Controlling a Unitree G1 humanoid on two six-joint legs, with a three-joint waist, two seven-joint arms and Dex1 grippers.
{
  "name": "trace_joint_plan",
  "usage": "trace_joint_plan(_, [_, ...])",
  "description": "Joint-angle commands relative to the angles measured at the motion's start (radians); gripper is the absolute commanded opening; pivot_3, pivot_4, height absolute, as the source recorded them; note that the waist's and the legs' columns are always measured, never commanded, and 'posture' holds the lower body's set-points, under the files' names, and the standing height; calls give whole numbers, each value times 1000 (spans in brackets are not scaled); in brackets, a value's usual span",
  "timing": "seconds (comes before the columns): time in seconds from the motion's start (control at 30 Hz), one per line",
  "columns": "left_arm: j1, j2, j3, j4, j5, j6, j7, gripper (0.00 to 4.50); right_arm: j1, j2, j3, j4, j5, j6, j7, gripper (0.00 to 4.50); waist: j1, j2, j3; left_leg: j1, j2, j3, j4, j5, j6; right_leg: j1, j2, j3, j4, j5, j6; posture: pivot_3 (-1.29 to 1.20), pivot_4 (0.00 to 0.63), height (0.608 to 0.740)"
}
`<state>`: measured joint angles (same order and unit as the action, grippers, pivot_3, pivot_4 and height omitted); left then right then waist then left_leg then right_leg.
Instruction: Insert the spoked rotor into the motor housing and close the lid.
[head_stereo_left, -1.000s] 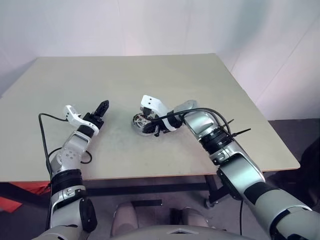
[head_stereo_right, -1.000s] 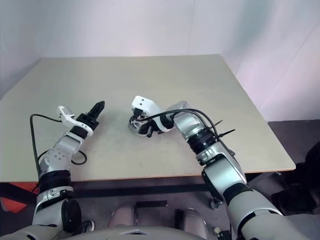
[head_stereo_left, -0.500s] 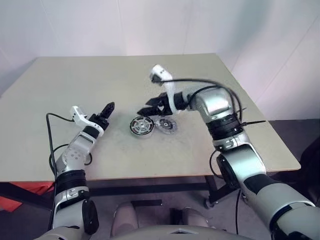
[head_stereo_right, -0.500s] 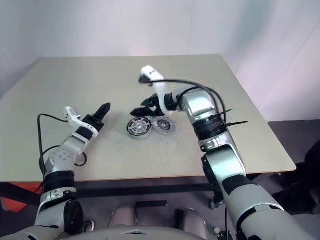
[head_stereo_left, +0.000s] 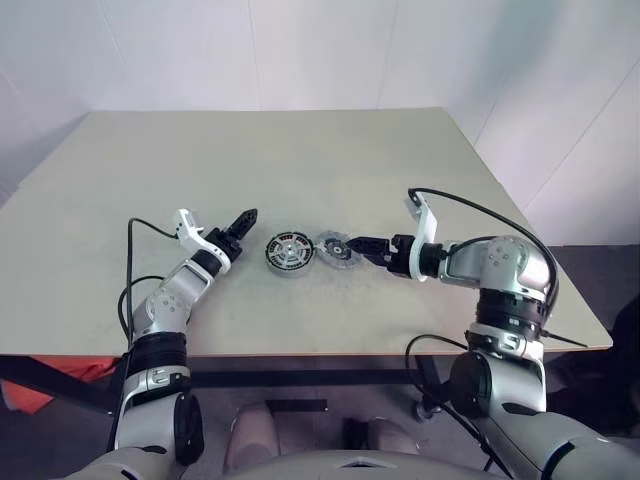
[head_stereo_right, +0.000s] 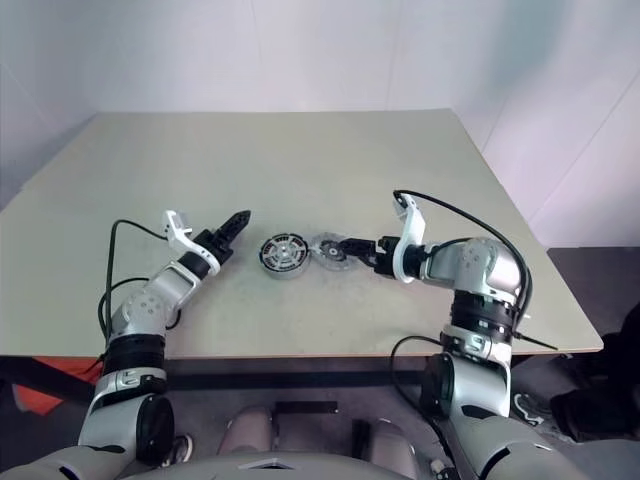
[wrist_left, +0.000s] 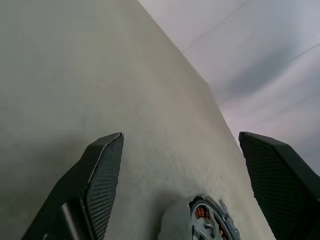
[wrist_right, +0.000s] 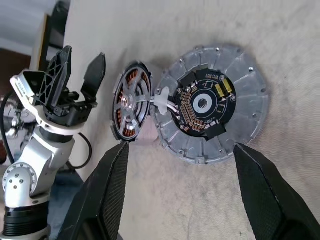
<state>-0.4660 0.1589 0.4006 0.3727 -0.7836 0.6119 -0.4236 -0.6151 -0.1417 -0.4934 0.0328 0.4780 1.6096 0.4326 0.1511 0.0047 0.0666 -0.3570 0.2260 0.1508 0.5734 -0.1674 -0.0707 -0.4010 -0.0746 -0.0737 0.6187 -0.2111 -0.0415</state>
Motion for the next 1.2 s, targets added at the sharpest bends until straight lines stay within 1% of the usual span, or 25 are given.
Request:
trace_joint_plan(0.03, [-23,22,-4,-6,1,10,-22,3927,35,42,-58,-64,121,5,-131,3697,-1,0,0,1,0,0,0,0,0,1,0,0,0,0,0,0,0,740])
trace_joint_plan(0.23, [-18,43,0,-15,1,28,-24,3927,57,134,-107,-59,208,5,-298,3697,-2,0,0,5,-1,0,-3,1,-2,2,0,1,0,0,1,0,0,740])
trace_joint_plan(0.37, [-11,52,-2,-27,2,40,-20,3927,-12,206,-204,-1,153,0,-361,3697,-3,0,0,6,-1,0,-4,1,-2,3,0,1,-2,0,1,0,0,740])
trace_joint_plan(0.43, [-11,55,-1,-29,3,43,-19,3927,-43,224,-226,37,136,-33,-377,3697,-3,0,0,6,-2,0,-5,1,-2,3,0,1,-2,0,1,0,0,740])
trace_joint_plan(0.53, [-12,56,2,-37,1,48,-14,3927,-86,233,-245,112,127,-126,-393,3697,-3,0,0,6,-2,0,-7,2,-3,3,0,1,-3,0,1,0,0,740])
trace_joint_plan(0.7, [-9,57,6,-46,2,49,-8,3927,-131,211,-241,222,128,-254,-398,3697,-4,0,0,6,-2,0,-10,2,-3,3,0,1,-5,0,1,0,0,740])
trace_joint_plan(0.83, [-8,57,9,-49,3,47,-4,3927,-157,199,-229,270,149,-301,-395,3697,-5,0,0,5,-3,0,-10,2,-3,3,0,1,-6,0,1,0,0,740])
trace_joint_plan(0.9, [-11,57,12,-45,4,43,0,3927,-172,205,-228,261,174,-279,-394,3697,-5,0,0,5,-3,0,-10,2,-3,3,0,1,-6,0,1,0,0,740])
trace_joint_plan(0.93, [-13,59,16,-40,6,38,2,3927,-183,220,-226,222,203,-237,-392,3697,-5,0,0,5,-3,0,-10,2,-3,3,0,1,-6,0,1,0,0,740])
trace_joint_plan(1.0, [-19,66,22,-25,12,29,2,3927,-208,259,-216,128,256,-143,-398,3697,-10,0,0,5,-2,0,-10,2,-3,2,0,1,-6,0,1,0,0,740])
trace_joint_plan(1.1, [-29,75,28,-7,23,16,2,3927,-243,317,-225,38,288,-40,-430,3697,-17,0,0,6,-2,0,-11,2,-4,2,0,1,-6,0,2,0,0,740])
trace_joint_plan(1.2, [-49,103,40,31,42,-19,2,3927,-264,376,-219,-32,348,4,-471,3697,-18,0,0,6,-3,0,-11,2,-4,4,0,1,-7,0,3,0,0,740])
